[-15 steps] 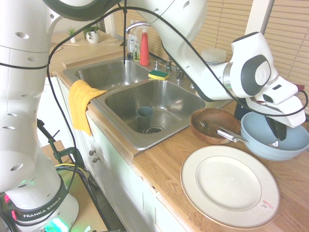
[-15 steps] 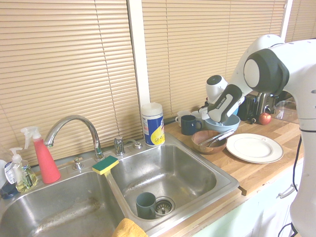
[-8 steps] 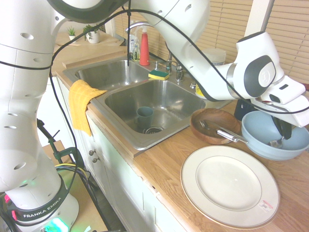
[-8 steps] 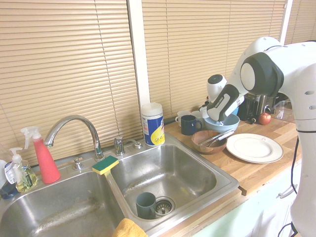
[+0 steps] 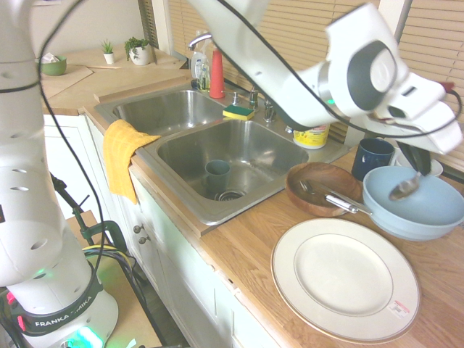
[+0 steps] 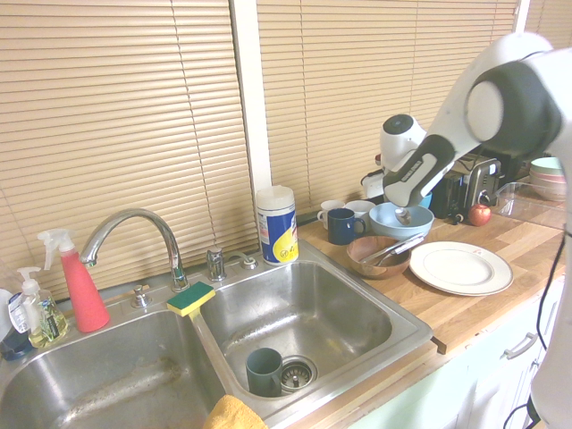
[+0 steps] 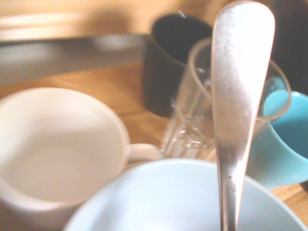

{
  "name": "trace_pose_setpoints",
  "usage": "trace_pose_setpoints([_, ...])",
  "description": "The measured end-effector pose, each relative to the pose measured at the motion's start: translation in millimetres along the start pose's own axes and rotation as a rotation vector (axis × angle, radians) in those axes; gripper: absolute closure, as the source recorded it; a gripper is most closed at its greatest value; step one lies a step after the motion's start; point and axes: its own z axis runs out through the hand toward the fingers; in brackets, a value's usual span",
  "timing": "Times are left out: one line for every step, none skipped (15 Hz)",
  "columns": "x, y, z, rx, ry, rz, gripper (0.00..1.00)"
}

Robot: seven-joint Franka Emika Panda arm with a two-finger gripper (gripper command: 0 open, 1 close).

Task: Put the spoon into the sink

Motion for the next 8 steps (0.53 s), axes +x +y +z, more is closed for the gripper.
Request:
trace_pose_setpoints([-8,-2,-21,0.025,0.015,-0.014,1.00])
trace_pose_setpoints([-16,-6,-45,0.053,0.035,-0.030,1.00])
trace_pose_setpoints([-27,-12,-71,0.080,0.058,-0.052,1.00])
trace_pose_setpoints([-43,-18,-97,0.100,0.081,-0.078,1.00])
trace_pose_setpoints([-65,-25,-124,0.110,0.100,-0.106,1.00])
trace_pose_setpoints([-93,-32,-150,0.112,0.115,-0.139,1.00])
trace_pose_setpoints([-129,-41,-171,0.110,0.124,-0.179,1.00])
trace_pose_setpoints([-169,-49,-184,0.098,0.129,-0.226,1.00])
